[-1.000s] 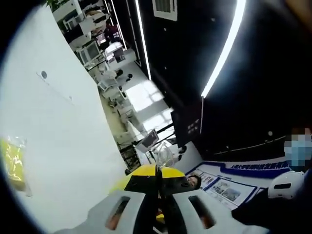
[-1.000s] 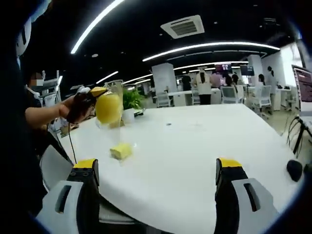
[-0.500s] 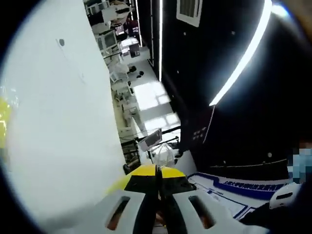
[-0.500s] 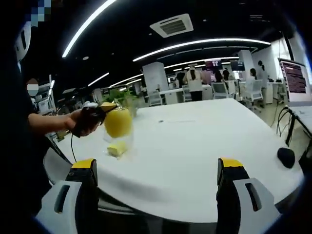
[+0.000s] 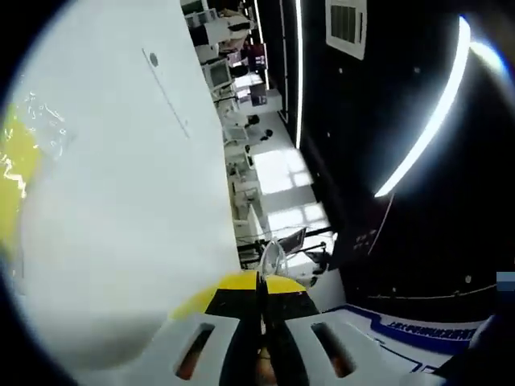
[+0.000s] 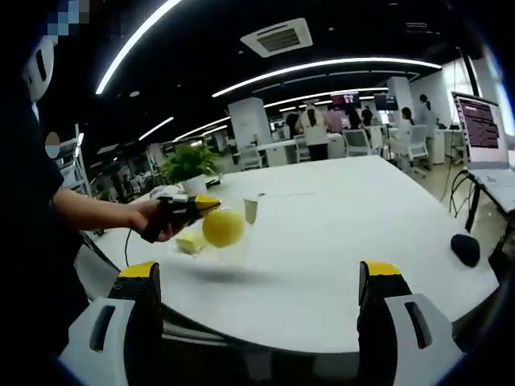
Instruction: Compare the silicone blocks by pressing each to a similar depth, holding the contact briefly, and releasing to observe deformation and rebound differences across the visible hardness samples.
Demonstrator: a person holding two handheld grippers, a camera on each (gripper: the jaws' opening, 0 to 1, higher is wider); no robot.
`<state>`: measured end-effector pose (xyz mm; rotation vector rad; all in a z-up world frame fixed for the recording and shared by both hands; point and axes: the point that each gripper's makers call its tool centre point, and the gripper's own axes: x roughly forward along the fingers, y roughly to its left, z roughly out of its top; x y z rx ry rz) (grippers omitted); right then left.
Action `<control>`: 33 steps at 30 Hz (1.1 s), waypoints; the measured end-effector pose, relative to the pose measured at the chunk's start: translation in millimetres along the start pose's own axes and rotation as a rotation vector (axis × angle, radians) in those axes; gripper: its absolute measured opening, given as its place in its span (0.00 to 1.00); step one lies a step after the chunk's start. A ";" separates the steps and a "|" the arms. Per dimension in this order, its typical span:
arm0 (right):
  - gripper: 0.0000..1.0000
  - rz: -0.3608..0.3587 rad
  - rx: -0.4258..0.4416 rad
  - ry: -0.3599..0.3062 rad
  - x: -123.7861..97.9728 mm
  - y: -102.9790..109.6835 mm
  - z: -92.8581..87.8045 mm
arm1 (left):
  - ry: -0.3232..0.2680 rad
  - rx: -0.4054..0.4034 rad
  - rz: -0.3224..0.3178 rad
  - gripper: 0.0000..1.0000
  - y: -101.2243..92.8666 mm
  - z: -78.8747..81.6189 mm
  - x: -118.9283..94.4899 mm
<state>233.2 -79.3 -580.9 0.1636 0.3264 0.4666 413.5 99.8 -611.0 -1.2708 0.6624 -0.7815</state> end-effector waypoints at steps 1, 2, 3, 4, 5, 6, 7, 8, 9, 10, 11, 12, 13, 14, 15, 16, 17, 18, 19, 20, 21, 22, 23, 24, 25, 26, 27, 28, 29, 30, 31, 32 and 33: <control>0.96 0.000 0.006 0.000 0.0 0.9 -0.1 | -0.016 -0.013 0.002 0.00 2.6 3.4 1.0; 0.96 -0.002 0.013 -0.002 0.4 1.0 0.2 | -0.034 -0.026 0.001 0.00 6.2 7.4 2.1; 0.96 -0.003 0.017 -0.005 0.7 1.0 0.8 | -0.044 -0.031 0.005 0.00 7.9 9.3 2.6; 0.96 -0.002 0.025 -0.015 1.1 2.0 2.9 | -0.068 -0.035 0.020 0.00 14.5 14.6 3.8; 0.96 -0.004 0.027 -0.021 1.3 2.3 4.4 | -0.066 -0.033 0.019 0.00 18.9 16.1 5.6; 0.96 -0.006 0.029 -0.025 1.3 2.7 5.7 | -0.080 -0.024 0.042 0.00 25.0 19.3 6.3; 0.96 -0.003 0.034 -0.036 1.1 4.4 8.1 | -0.090 -0.015 0.066 0.00 31.1 21.6 6.7; 0.96 -0.004 0.038 -0.038 0.7 4.9 8.8 | -0.090 0.007 0.079 0.00 36.8 22.9 7.7; 0.96 -0.006 0.039 -0.039 0.5 5.2 9.3 | -0.122 -0.007 0.090 0.00 41.6 29.6 7.0; 0.96 -0.005 0.041 -0.039 0.1 5.7 9.6 | -0.116 -0.061 0.075 0.00 42.5 29.7 8.3; 0.96 -0.004 0.044 -0.037 -0.3 6.3 9.5 | -0.125 -0.048 0.085 0.00 45.9 32.0 8.4; 0.95 -0.005 0.048 -0.035 -0.5 6.5 9.4 | -0.136 -0.023 0.112 0.00 51.0 35.2 9.1; 0.94 -0.005 0.056 -0.028 -1.8 6.7 8.3 | -0.131 -0.021 0.110 0.00 51.4 35.5 10.3; 0.94 -0.004 0.060 -0.028 -2.2 7.3 8.4 | -0.130 -0.016 0.127 0.00 54.8 36.9 10.7; 0.94 -0.004 0.064 -0.035 -3.4 8.5 9.9 | -0.136 0.008 0.152 0.00 58.9 38.7 10.4; 0.94 -0.007 0.063 -0.046 -4.2 8.8 11.9 | -0.136 0.023 0.156 0.00 59.9 39.6 10.9; 0.94 -0.009 0.065 -0.057 -5.8 9.2 14.3 | -0.131 0.039 0.168 0.00 62.4 40.5 11.5; 0.94 -0.011 0.068 -0.060 -6.3 9.0 15.2 | -0.119 0.071 0.209 0.00 69.3 40.9 10.8; 0.94 -0.015 0.071 -0.068 -6.9 8.7 16.8 | -0.103 0.119 0.250 0.00 76.0 41.2 10.0; 0.94 -0.015 0.072 -0.072 -7.1 8.9 17.8 | -0.066 0.201 0.307 0.00 86.3 40.8 8.5; 0.94 -0.014 0.073 -0.074 -7.1 9.7 18.5 | -0.029 0.240 0.344 0.00 94.6 38.8 6.9; 0.94 -0.015 0.072 -0.073 -7.0 10.1 18.8 | 0.002 0.258 0.401 0.00 104.4 36.5 4.2; 0.94 -0.013 0.070 -0.072 -7.0 10.8 19.0 | 0.012 0.268 0.406 0.00 106.0 35.5 4.6; 0.93 -0.012 0.068 -0.070 -7.0 11.7 19.3 | 0.006 0.258 0.383 0.00 103.1 35.8 8.3; 0.94 -0.011 0.066 -0.074 -7.5 13.1 20.4 | 0.007 0.279 0.366 0.00 100.2 36.1 11.6; 0.94 -0.010 0.068 -0.077 -7.8 14.2 21.0 | 0.018 0.310 0.371 0.00 100.0 36.1 13.6; 0.94 -0.009 0.068 -0.075 -8.1 15.0 20.7 | 0.028 0.341 0.388 0.00 102.1 36.8 14.1; 0.94 -0.007 0.066 -0.074 -8.1 17.8 20.9 | 0.036 0.358 0.401 0.00 103.7 37.4 14.8; 0.94 -0.007 0.064 -0.073 -8.3 18.9 21.0 | 0.044 0.365 0.410 0.00 104.7 38.0 16.0; 0.94 -0.008 0.062 -0.070 -8.7 18.9 20.7 | 0.051 0.376 0.420 0.00 106.7 38.5 15.7; 0.93 -0.009 0.062 -0.069 -9.6 18.0 20.1 | 0.052 0.368 0.428 0.00 108.8 39.2 15.8; 0.93 -0.012 0.060 -0.070 -10.8 18.3 20.5 | 0.049 0.363 0.440 0.00 111.3 40.6 15.3; 0.93 -0.013 0.059 -0.073 -11.7 19.0 21.1 | 0.049 0.360 0.449 0.00 113.6 41.7 15.6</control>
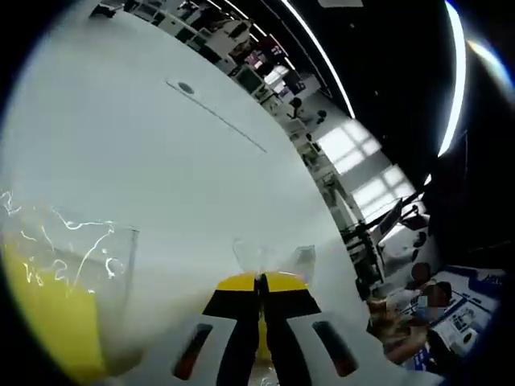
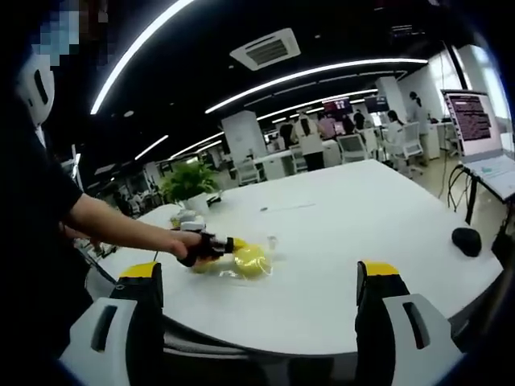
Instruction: Compare the silicone blocks by pressing each to a similar depth, holding the contact briefly, and releasing to observe deformation and rebound differences across the visible hardness samples.
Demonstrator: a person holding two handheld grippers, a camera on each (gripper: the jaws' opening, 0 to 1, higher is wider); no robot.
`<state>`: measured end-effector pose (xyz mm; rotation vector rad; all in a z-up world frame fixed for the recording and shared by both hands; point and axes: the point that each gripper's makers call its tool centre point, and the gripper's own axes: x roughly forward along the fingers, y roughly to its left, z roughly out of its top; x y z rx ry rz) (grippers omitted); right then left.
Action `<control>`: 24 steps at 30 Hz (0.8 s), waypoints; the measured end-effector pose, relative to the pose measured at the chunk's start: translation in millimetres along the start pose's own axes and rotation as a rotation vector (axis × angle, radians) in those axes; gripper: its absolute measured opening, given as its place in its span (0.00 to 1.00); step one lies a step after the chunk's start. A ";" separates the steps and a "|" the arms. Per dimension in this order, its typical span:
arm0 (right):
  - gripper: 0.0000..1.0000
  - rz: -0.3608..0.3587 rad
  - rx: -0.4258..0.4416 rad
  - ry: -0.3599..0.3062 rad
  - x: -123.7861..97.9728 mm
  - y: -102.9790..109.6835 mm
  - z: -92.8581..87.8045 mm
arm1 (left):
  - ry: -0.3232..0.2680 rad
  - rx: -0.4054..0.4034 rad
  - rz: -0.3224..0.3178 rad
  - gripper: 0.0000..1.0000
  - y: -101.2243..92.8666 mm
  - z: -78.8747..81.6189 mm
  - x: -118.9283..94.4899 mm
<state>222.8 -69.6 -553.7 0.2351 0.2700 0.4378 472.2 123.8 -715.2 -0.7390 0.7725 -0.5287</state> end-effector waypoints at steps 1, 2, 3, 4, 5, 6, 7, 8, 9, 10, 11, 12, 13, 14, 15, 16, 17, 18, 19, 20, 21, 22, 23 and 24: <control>0.93 0.000 0.000 -0.001 -0.6 0.8 0.5 | 0.000 -0.001 0.001 0.00 0.7 0.5 1.1; 0.93 0.000 -0.001 -0.001 -1.6 2.2 0.9 | 0.003 -0.001 0.004 0.00 0.9 1.0 2.8; 0.93 -0.001 -0.003 0.001 -2.1 2.9 0.7 | 0.005 0.001 0.011 0.00 1.5 1.4 3.7; 0.93 -0.002 -0.006 0.004 -2.7 4.3 0.5 | 0.013 0.005 0.014 0.00 1.3 1.9 5.3; 0.93 -0.002 -0.007 0.003 -3.1 4.7 0.7 | 0.027 -0.019 0.014 0.02 1.8 1.3 5.5; 0.94 -0.003 -0.006 -0.001 -3.4 5.4 1.3 | 0.057 -0.076 0.007 0.03 0.8 -1.1 4.4; 0.94 -0.004 -0.003 -0.004 -3.3 6.1 1.8 | 0.061 -0.069 -0.003 0.03 1.4 0.2 3.6; 0.94 -0.001 0.000 -0.007 -2.9 7.4 2.1 | 0.062 -0.058 0.001 0.04 3.0 1.9 2.3; 0.94 0.000 0.000 -0.010 -2.1 8.9 1.7 | 0.069 -0.050 0.011 0.05 5.0 2.9 -0.3; 0.94 0.001 -0.001 -0.009 -1.3 9.6 0.7 | 0.069 -0.039 0.011 0.06 4.9 3.6 -2.0; 0.94 0.003 0.001 -0.003 0.3 10.6 -1.2 | 0.061 -0.025 0.001 0.07 3.0 6.6 -4.5; 0.94 0.004 0.001 0.001 1.2 11.4 -2.2 | 0.060 -0.024 -0.002 0.10 2.1 7.7 -6.1; 0.95 0.004 -0.005 0.002 2.2 13.3 -2.5 | 0.046 -0.008 -0.021 0.12 -1.4 10.2 -8.3; 0.95 0.005 -0.015 -0.002 2.8 14.6 -1.9 | 0.050 0.001 -0.024 0.13 -2.8 10.1 -10.4; 0.95 0.008 -0.024 -0.002 3.3 16.2 -2.0 | 0.061 0.047 -0.019 0.14 -1.9 9.7 -13.5; 0.95 0.011 -0.024 0.001 3.6 16.5 -2.4 | 0.066 0.089 -0.015 0.15 -0.1 9.8 -15.2; 0.95 0.013 -0.022 0.003 4.0 16.6 -3.0 | 0.075 0.113 -0.010 0.14 1.4 9.0 -17.2; 0.95 0.017 -0.018 0.007 4.3 16.8 -4.0 | 0.080 0.118 -0.008 0.14 1.9 8.5 -19.1; 0.95 0.018 -0.019 0.009 4.4 16.8 -4.2 | 0.078 0.104 -0.011 0.14 2.3 8.3 -20.9; 0.95 0.019 -0.020 0.009 4.5 16.7 -4.1 | 0.080 0.102 -0.013 0.14 3.5 7.5 -22.5; 0.95 0.020 -0.021 0.008 4.7 16.7 -3.8 | 0.081 0.099 -0.015 0.14 3.9 6.9 -23.8; 0.95 0.021 -0.020 0.009 4.9 16.8 -3.4 | 0.083 0.104 -0.021 0.15 2.7 5.8 -25.8; 0.95 0.023 -0.019 0.009 5.3 17.0 -3.0 | 0.089 0.135 -0.025 0.15 2.0 4.8 -27.8; 0.95 0.025 -0.020 0.006 5.8 16.8 -2.4 | 0.088 0.171 -0.032 0.16 1.2 5.3 -28.8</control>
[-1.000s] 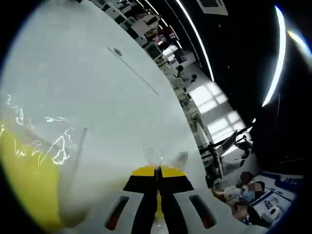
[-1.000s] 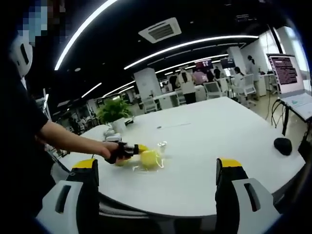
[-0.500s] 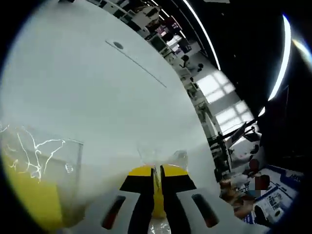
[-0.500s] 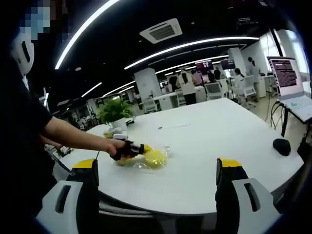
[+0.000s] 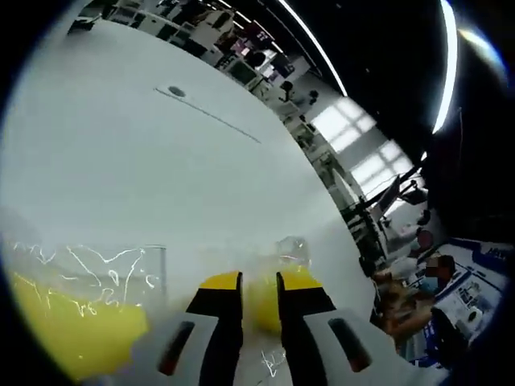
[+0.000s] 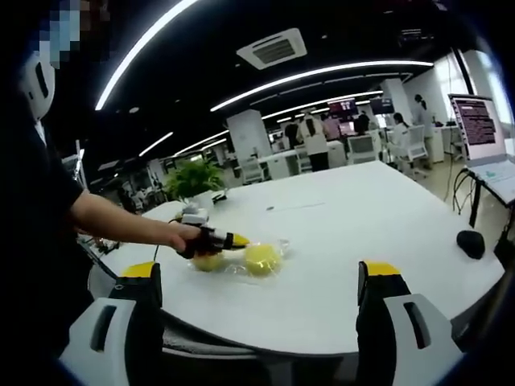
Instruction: Compare the silicone blocks by pressing each to a similar depth, holding the contact briefly, and releasing to observe deformation and rebound differences across the visible hardness samples.
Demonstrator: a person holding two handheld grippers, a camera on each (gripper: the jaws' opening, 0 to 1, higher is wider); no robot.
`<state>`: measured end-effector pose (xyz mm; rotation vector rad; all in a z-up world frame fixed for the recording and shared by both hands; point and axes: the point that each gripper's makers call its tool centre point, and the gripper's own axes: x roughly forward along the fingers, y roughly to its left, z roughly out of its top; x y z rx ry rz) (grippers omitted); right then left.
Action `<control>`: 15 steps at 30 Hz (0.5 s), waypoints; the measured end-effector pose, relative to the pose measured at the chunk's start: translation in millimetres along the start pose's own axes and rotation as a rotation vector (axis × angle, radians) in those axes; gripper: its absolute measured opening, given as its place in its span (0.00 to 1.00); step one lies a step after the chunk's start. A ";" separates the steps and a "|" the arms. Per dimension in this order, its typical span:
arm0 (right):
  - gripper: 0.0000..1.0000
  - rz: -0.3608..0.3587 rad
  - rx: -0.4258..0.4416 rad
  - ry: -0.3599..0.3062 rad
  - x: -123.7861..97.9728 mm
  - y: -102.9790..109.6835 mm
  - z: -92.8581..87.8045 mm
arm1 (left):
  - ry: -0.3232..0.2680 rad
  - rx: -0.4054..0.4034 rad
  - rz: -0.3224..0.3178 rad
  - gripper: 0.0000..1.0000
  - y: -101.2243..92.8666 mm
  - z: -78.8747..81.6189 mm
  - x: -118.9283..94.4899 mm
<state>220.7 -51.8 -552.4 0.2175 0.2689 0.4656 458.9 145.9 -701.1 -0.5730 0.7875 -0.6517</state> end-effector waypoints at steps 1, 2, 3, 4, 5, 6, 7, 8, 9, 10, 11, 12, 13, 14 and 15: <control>0.95 0.001 -0.002 0.000 0.7 0.0 0.4 | 0.007 0.028 0.000 0.16 -0.5 -0.4 -1.3; 0.94 0.004 -0.005 0.002 1.9 0.1 0.6 | 0.009 0.052 0.001 0.17 -1.6 0.0 -3.1; 0.94 0.004 -0.007 0.005 3.0 0.2 0.7 | 0.005 0.067 0.002 0.18 -2.4 1.1 -4.3; 0.94 0.005 -0.009 0.007 4.4 0.2 0.9 | 0.000 0.066 -0.006 0.18 -4.3 2.2 -6.0; 0.93 0.007 -0.008 0.007 5.2 0.4 1.0 | -0.001 0.053 -0.013 0.18 -5.0 3.1 -7.0; 0.93 0.010 -0.005 0.009 7.2 0.6 0.8 | -0.010 0.040 -0.027 0.18 -7.1 5.2 -8.7; 0.93 0.012 -0.004 0.012 8.1 0.4 0.2 | -0.015 0.043 -0.026 0.19 -7.7 6.4 -10.3; 0.93 0.013 -0.007 0.013 8.9 0.3 -0.1 | -0.017 0.056 -0.029 0.19 -9.1 7.5 -11.6; 0.93 0.017 -0.012 0.018 10.7 0.3 -0.6 | -0.015 0.079 -0.038 0.20 -11.0 8.2 -13.1; 0.93 0.018 -0.014 0.023 12.1 -0.5 -1.1 | -0.010 0.101 -0.037 0.22 -11.6 8.7 -15.3; 0.93 0.019 -0.018 0.026 13.9 -2.0 -1.4 | -0.009 0.131 -0.038 0.24 -12.6 10.1 -18.3; 0.93 0.021 -0.019 0.027 15.6 -3.0 -1.1 | -0.006 0.147 -0.052 0.25 -14.7 10.6 -21.0; 0.93 0.023 -0.018 0.030 17.3 -3.8 -1.0 | -0.003 0.168 -0.073 0.27 -17.8 10.6 -25.3; 0.93 0.023 -0.017 0.035 19.0 -4.6 -1.1 | -0.004 0.196 -0.084 0.28 -18.2 11.7 -29.1; 0.93 0.025 -0.019 0.038 21.5 -5.1 -0.3 | -0.002 0.222 -0.079 0.29 -16.0 12.8 -34.9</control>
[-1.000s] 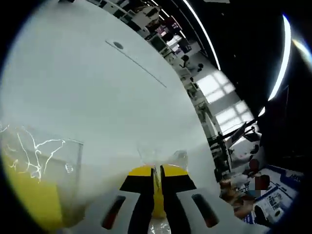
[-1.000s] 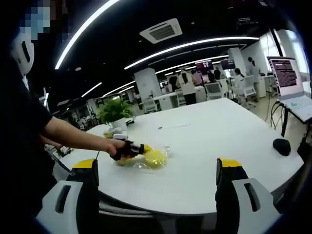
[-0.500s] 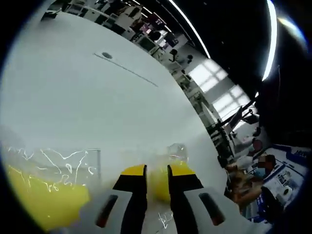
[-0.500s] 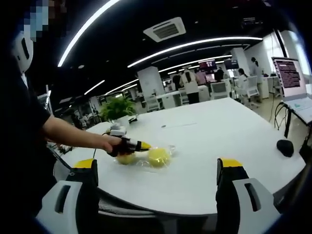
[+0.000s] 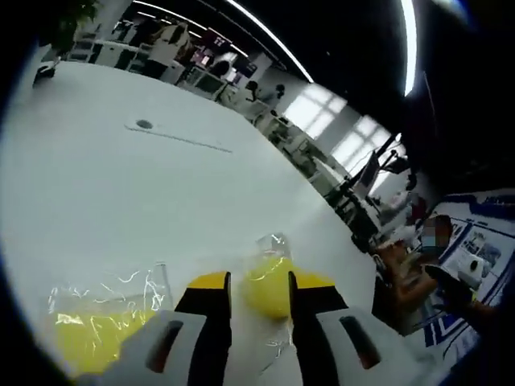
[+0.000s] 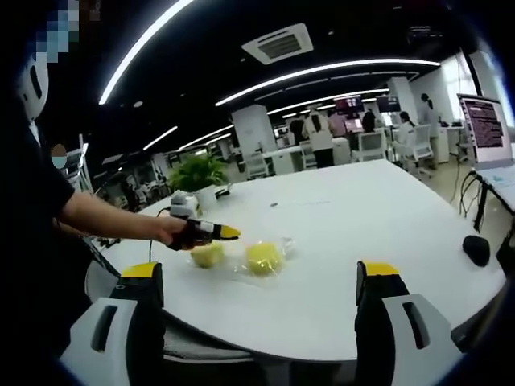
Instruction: Compare the silicone blocks by pressing each to a similar depth, holding the contact briefly, and releasing to observe deformation and rebound differences across the visible hardness samples.
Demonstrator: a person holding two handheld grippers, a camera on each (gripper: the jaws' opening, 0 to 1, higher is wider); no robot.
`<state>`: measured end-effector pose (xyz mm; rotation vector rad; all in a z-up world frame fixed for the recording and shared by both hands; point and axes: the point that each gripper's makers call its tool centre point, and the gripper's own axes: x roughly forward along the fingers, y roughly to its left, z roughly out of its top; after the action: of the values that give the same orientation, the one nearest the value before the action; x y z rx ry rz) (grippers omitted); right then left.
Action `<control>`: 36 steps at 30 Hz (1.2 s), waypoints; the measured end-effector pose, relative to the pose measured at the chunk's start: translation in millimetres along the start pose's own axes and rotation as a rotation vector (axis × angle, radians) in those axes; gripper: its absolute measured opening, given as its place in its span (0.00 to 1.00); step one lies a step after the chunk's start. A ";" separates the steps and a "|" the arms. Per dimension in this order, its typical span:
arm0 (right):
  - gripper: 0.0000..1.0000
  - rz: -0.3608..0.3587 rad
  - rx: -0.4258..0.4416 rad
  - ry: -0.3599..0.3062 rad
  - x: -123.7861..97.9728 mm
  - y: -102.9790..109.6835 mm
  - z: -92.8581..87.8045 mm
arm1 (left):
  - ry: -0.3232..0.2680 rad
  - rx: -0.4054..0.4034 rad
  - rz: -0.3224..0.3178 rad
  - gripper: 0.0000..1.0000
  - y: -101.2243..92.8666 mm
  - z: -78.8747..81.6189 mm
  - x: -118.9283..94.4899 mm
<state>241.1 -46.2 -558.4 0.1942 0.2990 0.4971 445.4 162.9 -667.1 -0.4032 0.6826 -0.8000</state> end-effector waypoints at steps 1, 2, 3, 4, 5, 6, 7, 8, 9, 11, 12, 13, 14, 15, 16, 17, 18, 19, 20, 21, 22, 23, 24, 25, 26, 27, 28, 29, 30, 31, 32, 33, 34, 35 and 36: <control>0.93 0.004 -0.003 -0.001 1.6 0.2 1.1 | -0.001 0.025 0.000 0.33 1.4 1.4 -4.4; 0.93 0.010 -0.008 -0.007 4.2 0.2 3.0 | -0.004 0.055 0.008 0.36 4.3 3.6 -10.9; 0.93 0.014 -0.008 -0.010 6.2 -0.2 3.8 | -0.014 0.084 0.012 0.41 6.2 6.7 -15.3; 0.93 0.019 -0.006 -0.008 9.7 -1.2 4.3 | -0.028 0.106 0.018 0.49 7.6 10.2 -19.8; 0.93 0.020 -0.007 -0.007 11.9 -2.1 4.5 | -0.029 0.137 0.032 0.54 10.3 13.0 -26.9; 0.93 0.026 -0.011 -0.009 15.3 -3.1 5.2 | -0.032 0.161 0.044 0.57 12.2 15.1 -31.9; 0.93 0.029 -0.010 -0.007 17.9 -4.1 5.2 | -0.032 0.193 0.054 0.61 14.0 17.5 -39.0; 0.93 0.032 -0.009 -0.005 20.3 -4.6 5.2 | -0.040 0.199 0.062 0.63 14.8 19.8 -43.3; 0.93 0.038 -0.009 -0.004 22.7 -4.5 5.3 | -0.050 0.221 0.065 0.65 15.1 23.0 -50.3; 0.93 0.045 -0.013 -0.003 29.0 -5.9 5.4 | -0.056 0.260 0.085 0.71 17.1 27.5 -63.3; 0.93 0.049 -0.014 -0.001 32.5 -6.4 5.8 | -0.056 0.283 0.088 0.76 16.6 29.1 -69.1; 0.93 0.048 -0.016 0.000 34.7 -7.3 5.9 | -0.059 0.321 0.095 0.82 17.4 31.4 -74.8; 0.93 0.051 -0.020 -0.001 38.0 -9.0 6.0 | -0.057 0.384 0.114 0.85 19.4 33.2 -85.4; 0.94 0.054 -0.022 0.001 40.5 -9.9 5.4 | -0.048 0.420 0.121 0.87 20.2 32.8 -92.0; 0.94 0.043 -0.034 0.016 44.3 -13.6 2.1 | -0.041 0.452 0.130 0.87 21.4 32.2 -99.2; 0.95 0.041 -0.045 0.021 46.3 -15.0 0.5 | -0.043 0.467 0.142 0.87 22.7 30.2 -109.3; 0.95 0.045 -0.055 0.031 49.0 -14.8 -2.4 | -0.054 0.457 0.138 0.88 20.8 28.2 -116.2; 0.96 0.046 -0.057 0.033 49.8 -14.6 -3.1 | -0.059 0.448 0.130 0.91 19.2 26.0 -122.2; 0.96 0.055 -0.066 0.039 52.0 -13.5 -4.4 | -0.077 0.430 0.118 0.94 16.0 22.8 -131.7; 0.96 0.060 -0.073 0.042 53.3 -12.8 -5.1 | -0.101 0.426 0.114 0.96 13.5 20.3 -141.7; 0.96 0.065 -0.079 0.046 56.0 -12.4 -5.8 | -0.110 0.431 0.116 0.99 12.2 17.9 -148.6; 0.96 0.067 -0.082 0.050 57.6 -12.4 -6.3 | -0.113 0.443 0.121 0.99 11.3 14.8 -155.4; 0.96 0.069 -0.082 0.052 59.5 -12.6 -6.3 | -0.119 0.470 0.123 0.99 9.2 11.1 -165.5; 0.96 0.074 -0.083 0.056 62.4 -9.1 -5.7 | -0.121 0.493 0.118 0.99 6.8 8.3 -171.8; 0.96 0.077 -0.083 0.060 65.2 -7.7 -5.9 | -0.119 0.508 0.108 0.99 3.2 3.6 -179.8; 0.96 0.079 -0.086 0.064 67.2 -7.2 -6.2 | -0.117 0.515 0.106 0.99 1.4 0.3 -185.6; 0.96 0.086 -0.089 0.069 69.5 -8.9 -6.3 | -0.111 0.520 0.101 0.99 -0.9 -4.8 -193.7; 0.96 0.090 -0.091 0.071 71.0 -9.3 -6.7 | -0.106 0.527 0.091 0.99 -3.5 -8.2 -198.9; 0.96 0.093 -0.104 0.077 73.2 -10.4 -8.3 | -0.101 0.533 0.076 0.99 -6.4 -12.1 -204.3; 0.96 0.101 -0.112 0.088 74.8 -10.3 -10.5 | -0.091 0.540 0.060 0.99 -8.9 -16.5 -209.3; 0.96 0.108 -0.119 0.105 75.8 -9.8 -14.0 | -0.078 0.542 0.046 0.99 -10.4 -22.4 -217.0; 0.96 0.126 -0.138 0.133 77.2 -8.3 -19.6 | -0.066 0.532 0.026 0.99 -13.0 -27.4 -221.7; 0.96 0.133 -0.145 0.143 77.6 -7.5 -21.6 | -0.055 0.518 0.010 0.99 -14.9 -32.4 -226.5; 0.96 0.151 -0.152 0.170 78.9 -5.1 -27.2 | -0.042 0.513 0.007 0.99 -14.4 -37.5 -233.7; 0.96 0.154 -0.154 0.186 80.2 -4.6 -30.3 | -0.036 0.525 0.005 0.99 -14.3 -40.6 -238.5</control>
<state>300.4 -7.1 -606.8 0.0202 0.4278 0.6894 289.8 333.1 -592.1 0.0607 0.4168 -0.9287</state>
